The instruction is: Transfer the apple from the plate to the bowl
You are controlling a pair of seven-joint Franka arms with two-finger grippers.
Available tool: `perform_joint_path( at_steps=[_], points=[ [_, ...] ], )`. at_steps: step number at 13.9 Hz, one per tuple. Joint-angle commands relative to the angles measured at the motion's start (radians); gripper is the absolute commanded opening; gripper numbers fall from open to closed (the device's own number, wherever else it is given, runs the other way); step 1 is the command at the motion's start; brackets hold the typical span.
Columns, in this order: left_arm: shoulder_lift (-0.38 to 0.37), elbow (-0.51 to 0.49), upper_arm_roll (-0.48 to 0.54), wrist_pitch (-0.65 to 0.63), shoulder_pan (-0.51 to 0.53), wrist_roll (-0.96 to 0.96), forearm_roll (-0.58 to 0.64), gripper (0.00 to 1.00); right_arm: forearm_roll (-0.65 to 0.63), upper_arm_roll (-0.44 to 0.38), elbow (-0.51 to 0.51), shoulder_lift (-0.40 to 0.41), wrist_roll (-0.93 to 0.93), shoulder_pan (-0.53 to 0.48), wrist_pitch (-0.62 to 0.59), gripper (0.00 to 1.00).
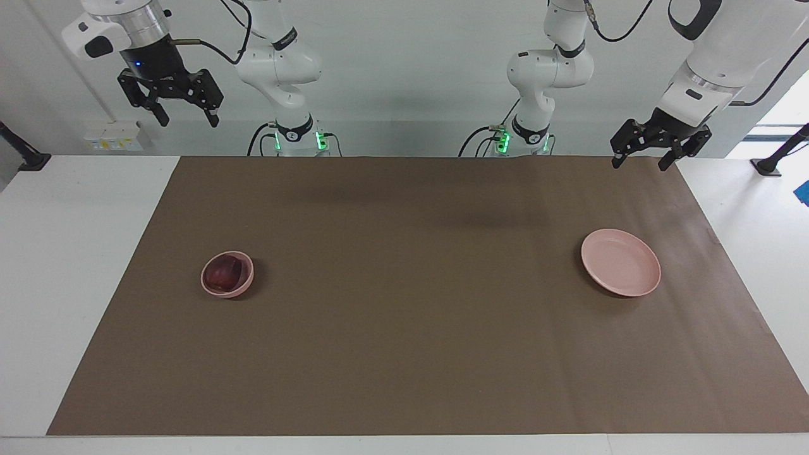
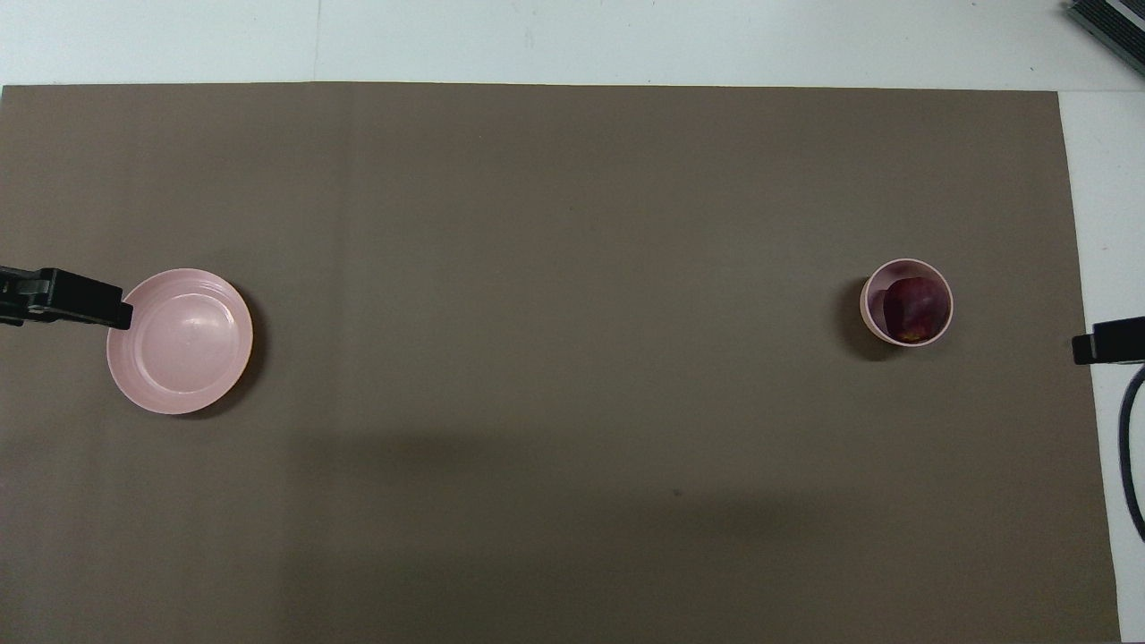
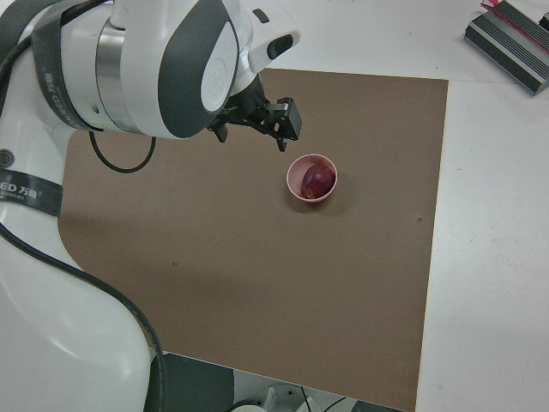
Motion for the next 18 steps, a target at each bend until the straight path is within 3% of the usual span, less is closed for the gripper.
perform_joint_path(
  at_steps=[1,18],
  points=[
    [-0.011,-0.007,0.010,0.003,-0.009,0.010,0.008,1.00,-0.016,0.005,-0.031,-0.019,-0.026,0.000,0.025,1.00],
    [-0.012,-0.007,0.010,0.003,-0.009,0.010,0.008,1.00,-0.026,0.013,-0.028,-0.015,-0.032,0.000,0.013,1.00]
  ],
)
